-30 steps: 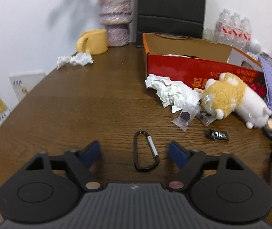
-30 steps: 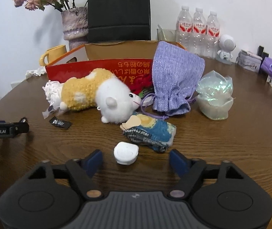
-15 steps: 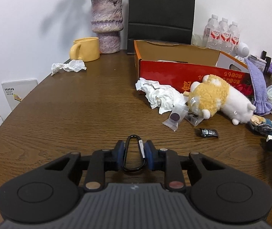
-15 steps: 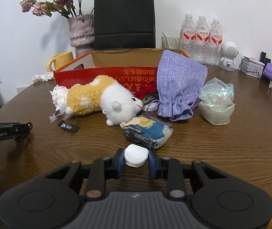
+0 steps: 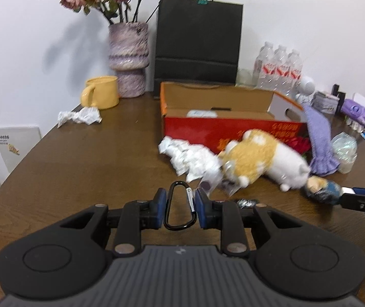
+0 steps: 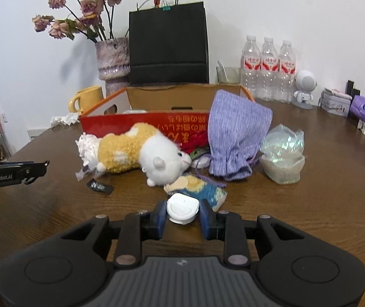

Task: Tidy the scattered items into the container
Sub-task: 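Carry the carabiner and white cap into the box and open both grippers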

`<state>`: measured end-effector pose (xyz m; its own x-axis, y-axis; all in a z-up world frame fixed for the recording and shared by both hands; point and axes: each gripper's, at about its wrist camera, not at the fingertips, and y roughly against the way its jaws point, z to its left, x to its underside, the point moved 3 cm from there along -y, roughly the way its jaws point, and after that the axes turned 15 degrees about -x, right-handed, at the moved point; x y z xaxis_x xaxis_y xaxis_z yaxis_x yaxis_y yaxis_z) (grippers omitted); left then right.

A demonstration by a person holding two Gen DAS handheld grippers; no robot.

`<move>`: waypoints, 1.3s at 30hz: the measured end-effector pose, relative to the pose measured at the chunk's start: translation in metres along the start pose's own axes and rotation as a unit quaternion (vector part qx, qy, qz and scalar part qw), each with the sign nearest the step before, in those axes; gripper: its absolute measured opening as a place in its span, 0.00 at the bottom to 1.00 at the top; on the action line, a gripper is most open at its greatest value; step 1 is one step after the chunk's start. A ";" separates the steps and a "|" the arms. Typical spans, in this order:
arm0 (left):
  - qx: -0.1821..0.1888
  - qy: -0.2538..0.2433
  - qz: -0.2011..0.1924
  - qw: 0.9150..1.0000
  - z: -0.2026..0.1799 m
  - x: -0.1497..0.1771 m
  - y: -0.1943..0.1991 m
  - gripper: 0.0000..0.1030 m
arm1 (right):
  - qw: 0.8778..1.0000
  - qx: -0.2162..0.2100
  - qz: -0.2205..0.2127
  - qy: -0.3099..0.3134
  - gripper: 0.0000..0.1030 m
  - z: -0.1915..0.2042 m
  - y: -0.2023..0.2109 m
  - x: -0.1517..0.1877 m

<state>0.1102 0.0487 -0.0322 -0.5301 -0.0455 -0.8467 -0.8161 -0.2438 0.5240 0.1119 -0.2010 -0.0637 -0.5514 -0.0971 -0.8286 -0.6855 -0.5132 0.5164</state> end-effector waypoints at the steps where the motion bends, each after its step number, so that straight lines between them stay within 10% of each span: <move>1: 0.003 0.001 -0.004 1.000 -0.003 -0.003 0.001 0.25 | 1.000 -0.001 -0.003 0.002 0.25 0.000 0.001 -0.004; 22: 0.049 0.023 -0.046 0.997 -0.071 -0.117 -0.090 0.25 | 0.997 -0.038 -0.064 0.015 0.25 -0.040 -0.090 -0.143; 39: 0.044 0.037 -0.003 0.998 -0.088 -0.125 -0.184 0.25 | 0.999 -0.039 -0.004 0.006 0.26 -0.082 -0.191 -0.164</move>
<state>0.3469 0.0137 -0.0312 -0.5089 -0.1158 -0.8530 -0.8385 -0.1576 0.5217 0.3723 -0.1568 -0.0448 -0.5405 -0.1020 -0.8351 -0.6501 -0.5795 0.4915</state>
